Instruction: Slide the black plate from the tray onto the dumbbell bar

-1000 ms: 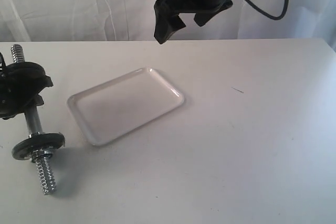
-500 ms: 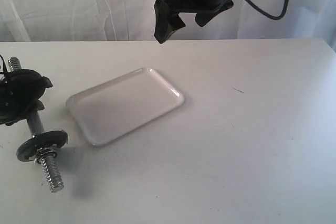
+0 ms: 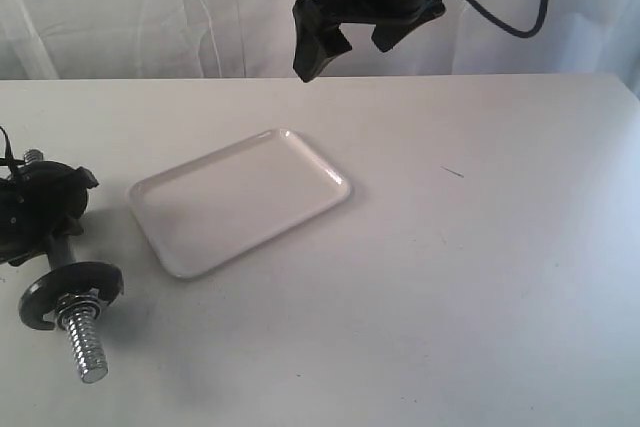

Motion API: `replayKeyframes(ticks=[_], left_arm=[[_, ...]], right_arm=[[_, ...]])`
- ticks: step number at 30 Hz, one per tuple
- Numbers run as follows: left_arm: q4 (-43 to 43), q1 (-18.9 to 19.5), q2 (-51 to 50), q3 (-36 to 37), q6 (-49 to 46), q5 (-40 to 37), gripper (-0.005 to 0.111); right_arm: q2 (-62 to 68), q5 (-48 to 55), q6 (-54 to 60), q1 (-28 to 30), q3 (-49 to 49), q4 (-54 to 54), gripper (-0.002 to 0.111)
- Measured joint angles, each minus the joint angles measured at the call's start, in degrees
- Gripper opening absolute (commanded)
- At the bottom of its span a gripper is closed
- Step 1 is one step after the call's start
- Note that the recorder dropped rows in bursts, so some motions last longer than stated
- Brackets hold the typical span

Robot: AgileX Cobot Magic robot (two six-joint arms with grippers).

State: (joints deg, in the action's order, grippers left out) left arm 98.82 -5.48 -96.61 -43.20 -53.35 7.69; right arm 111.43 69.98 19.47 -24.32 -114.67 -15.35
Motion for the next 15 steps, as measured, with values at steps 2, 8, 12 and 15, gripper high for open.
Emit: replayKeyframes(ticks=[2, 8, 12, 15], left_arm=[[0.0, 0.0, -0.1, 0.0, 0.6, 0.1, 0.000], [0.0, 0.0, -0.3, 0.0, 3.1, 0.1, 0.000], [0.0, 0.0, -0.8, 0.0, 5.0, -1.3, 0.000], [0.0, 0.0, -1.2, -0.2, 5.5, -2.3, 0.000]], right_arm=[[0.0, 0.0, -0.1, 0.0, 0.0, 0.0, 0.105], [0.0, 0.0, -0.4, 0.0, 0.0, 0.1, 0.105], [0.0, 0.0, -1.1, 0.0, 0.0, 0.1, 0.105], [0.0, 0.0, -1.4, 0.0, 0.0, 0.1, 0.105]])
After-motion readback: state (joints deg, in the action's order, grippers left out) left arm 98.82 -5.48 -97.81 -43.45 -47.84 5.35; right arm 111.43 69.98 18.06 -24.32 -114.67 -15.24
